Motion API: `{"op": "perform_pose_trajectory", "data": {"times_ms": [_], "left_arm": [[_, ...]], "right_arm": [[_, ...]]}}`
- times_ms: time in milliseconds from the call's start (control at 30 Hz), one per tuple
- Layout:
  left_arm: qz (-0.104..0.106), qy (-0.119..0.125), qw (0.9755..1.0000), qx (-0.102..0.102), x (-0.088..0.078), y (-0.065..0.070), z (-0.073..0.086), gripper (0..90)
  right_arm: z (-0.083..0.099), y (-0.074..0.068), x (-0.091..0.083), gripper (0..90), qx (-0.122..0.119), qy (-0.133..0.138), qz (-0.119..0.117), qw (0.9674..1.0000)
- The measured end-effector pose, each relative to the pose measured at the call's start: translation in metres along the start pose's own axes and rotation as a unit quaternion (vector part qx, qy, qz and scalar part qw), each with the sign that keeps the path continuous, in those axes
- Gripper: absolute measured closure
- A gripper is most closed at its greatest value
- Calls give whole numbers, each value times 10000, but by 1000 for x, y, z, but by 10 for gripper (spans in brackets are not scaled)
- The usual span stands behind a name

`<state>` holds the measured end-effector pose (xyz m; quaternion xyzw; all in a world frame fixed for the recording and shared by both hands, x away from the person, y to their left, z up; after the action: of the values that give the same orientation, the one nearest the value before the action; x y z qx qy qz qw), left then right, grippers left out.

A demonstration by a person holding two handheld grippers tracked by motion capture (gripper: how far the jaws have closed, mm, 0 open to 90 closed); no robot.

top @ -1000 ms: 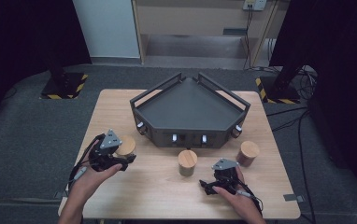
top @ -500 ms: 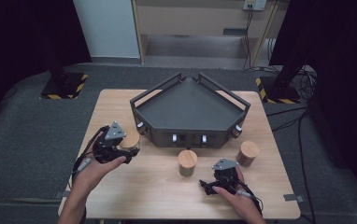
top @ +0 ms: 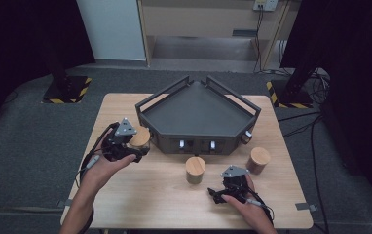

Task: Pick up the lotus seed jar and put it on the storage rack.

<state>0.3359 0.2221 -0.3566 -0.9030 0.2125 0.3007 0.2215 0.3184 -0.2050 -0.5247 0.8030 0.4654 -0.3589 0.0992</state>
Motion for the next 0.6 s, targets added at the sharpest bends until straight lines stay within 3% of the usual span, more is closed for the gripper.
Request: {"op": "perform_pose_trajectory", "data": {"times_ms": [600], "left_arm": [[-25, 54, 9998, 173, 4, -10, -33, 240]], "right_arm": [[0, 0, 0, 7, 0, -1, -1, 10000]]}}
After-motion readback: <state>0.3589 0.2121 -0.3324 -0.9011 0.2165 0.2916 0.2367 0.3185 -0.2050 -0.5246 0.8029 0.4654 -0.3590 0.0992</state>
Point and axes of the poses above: each handheld gripper's, and its own axes: x roughly forward along the jaws, z roughly out of its underside, y roughly to its right, the point moved 9 cm from there along x, roughly forward along the jaws, and after that the axes turned 14 degrees about -z, right-handed, at the moved point
